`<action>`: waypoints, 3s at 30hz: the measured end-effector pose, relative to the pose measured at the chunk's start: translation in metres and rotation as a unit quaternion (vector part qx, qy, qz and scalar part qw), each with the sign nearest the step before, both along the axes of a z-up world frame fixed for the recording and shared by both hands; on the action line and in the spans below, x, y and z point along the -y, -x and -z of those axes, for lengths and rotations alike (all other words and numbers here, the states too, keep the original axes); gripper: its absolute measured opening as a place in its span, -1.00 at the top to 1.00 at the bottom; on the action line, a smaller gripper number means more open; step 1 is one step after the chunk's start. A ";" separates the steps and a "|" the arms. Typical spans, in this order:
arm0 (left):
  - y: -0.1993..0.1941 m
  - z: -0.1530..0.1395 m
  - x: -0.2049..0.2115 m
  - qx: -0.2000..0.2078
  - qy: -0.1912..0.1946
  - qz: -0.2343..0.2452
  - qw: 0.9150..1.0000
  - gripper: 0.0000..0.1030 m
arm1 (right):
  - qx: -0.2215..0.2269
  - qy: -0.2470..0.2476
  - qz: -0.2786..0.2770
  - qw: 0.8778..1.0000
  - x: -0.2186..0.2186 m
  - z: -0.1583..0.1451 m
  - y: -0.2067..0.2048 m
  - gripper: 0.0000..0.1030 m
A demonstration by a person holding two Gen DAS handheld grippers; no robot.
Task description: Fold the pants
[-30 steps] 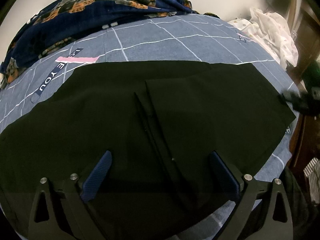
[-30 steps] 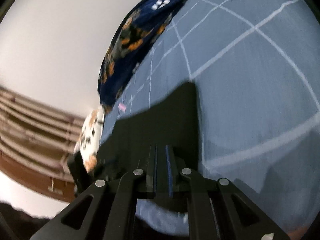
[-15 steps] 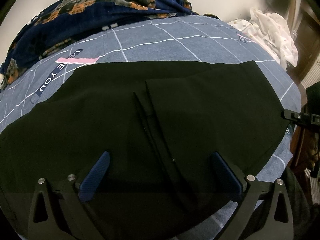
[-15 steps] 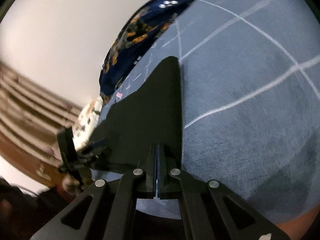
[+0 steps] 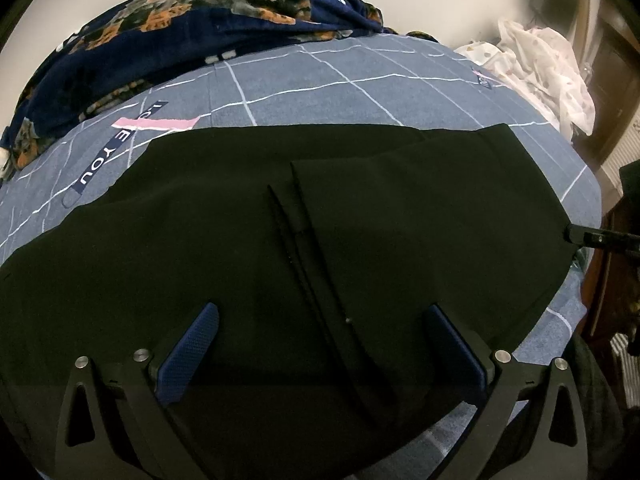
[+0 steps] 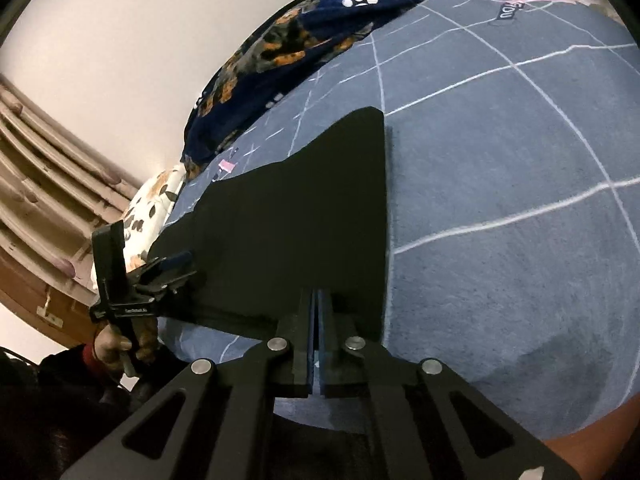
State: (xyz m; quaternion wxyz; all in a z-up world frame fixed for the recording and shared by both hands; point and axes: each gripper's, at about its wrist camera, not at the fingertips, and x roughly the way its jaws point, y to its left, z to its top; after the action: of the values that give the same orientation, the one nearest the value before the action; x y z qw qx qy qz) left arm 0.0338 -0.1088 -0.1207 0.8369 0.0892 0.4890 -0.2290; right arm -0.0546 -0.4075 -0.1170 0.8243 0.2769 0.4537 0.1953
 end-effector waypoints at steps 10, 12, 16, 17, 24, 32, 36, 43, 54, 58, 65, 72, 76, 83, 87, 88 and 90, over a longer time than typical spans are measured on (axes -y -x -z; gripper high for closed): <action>0.001 0.000 -0.002 0.006 0.003 0.000 1.000 -0.99 | 0.023 0.037 -0.012 0.999 -0.019 -0.043 -0.004 0.80; 0.002 0.000 -0.002 0.007 0.003 -0.001 1.000 -0.99 | 0.035 0.032 -0.018 0.999 -0.030 -0.055 -0.007 0.80; 0.003 -0.001 -0.002 0.006 0.002 -0.002 1.000 -0.99 | 0.049 0.022 -0.039 0.998 -0.058 -0.069 -0.016 0.80; 0.003 -0.002 -0.003 0.006 0.001 -0.003 1.000 -0.99 | 0.053 0.024 -0.045 0.997 -0.065 -0.071 -0.018 0.79; 0.004 -0.009 -0.019 0.008 -0.010 -0.018 1.000 -0.99 | 0.050 0.033 -0.071 0.996 -0.115 -0.065 -0.029 0.64; 0.004 -0.021 -0.054 0.013 -0.032 -0.040 0.999 -0.99 | 0.027 0.087 -0.088 0.992 -0.159 -0.048 -0.032 0.44; 0.008 -0.034 -0.087 0.012 -0.035 -0.052 0.998 -0.99 | 0.013 0.083 -0.088 0.993 -0.163 -0.040 -0.031 0.38; 0.019 -0.077 -0.211 0.005 0.022 -0.121 0.992 -0.96 | 0.000 0.065 -0.074 0.995 -0.156 -0.035 -0.032 0.12; 0.048 -0.046 -0.365 -0.129 0.193 -0.250 0.940 -0.46 | -0.015 0.049 -0.068 0.996 -0.160 -0.031 -0.035 0.06; 0.048 -0.026 -0.372 -0.155 0.245 -0.265 0.920 -0.46 | -0.018 0.052 -0.075 0.996 -0.168 -0.030 -0.036 0.05; 0.030 -0.003 -0.372 -0.179 0.267 -0.275 0.906 -0.46 | -0.015 0.059 -0.080 0.995 -0.176 -0.034 -0.030 0.02; 0.022 -0.008 -0.368 -0.172 0.272 -0.271 0.907 -0.52 | -0.017 0.057 -0.078 0.995 -0.177 -0.034 -0.028 -0.01; 0.028 -0.025 -0.364 -0.133 0.254 -0.245 0.926 -0.52 | -0.020 0.059 -0.080 0.995 -0.179 -0.032 -0.029 -0.03; 0.016 -0.037 -0.374 -0.104 0.252 -0.263 0.926 -0.52 | -0.027 0.057 -0.080 0.995 -0.180 -0.030 -0.029 -0.04; 0.007 -0.037 -0.364 -0.116 0.233 -0.242 0.934 -0.52 | -0.030 0.053 -0.076 0.995 -0.180 -0.028 -0.029 -0.07; 0.004 -0.030 -0.361 -0.128 0.221 -0.242 0.936 -0.52 | -0.031 0.051 -0.074 0.995 -0.180 -0.028 -0.029 -0.08; 0.002 -0.018 -0.357 -0.149 0.212 -0.242 0.935 -0.52 | -0.033 0.049 -0.073 0.996 -0.180 -0.028 -0.029 -0.08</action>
State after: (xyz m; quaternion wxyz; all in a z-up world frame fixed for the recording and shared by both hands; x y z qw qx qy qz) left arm 0.0320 0.2482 -0.1027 0.7842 -0.2462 0.5548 -0.1289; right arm -0.0256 -0.2278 -0.0895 0.8052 0.2082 0.5084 0.2232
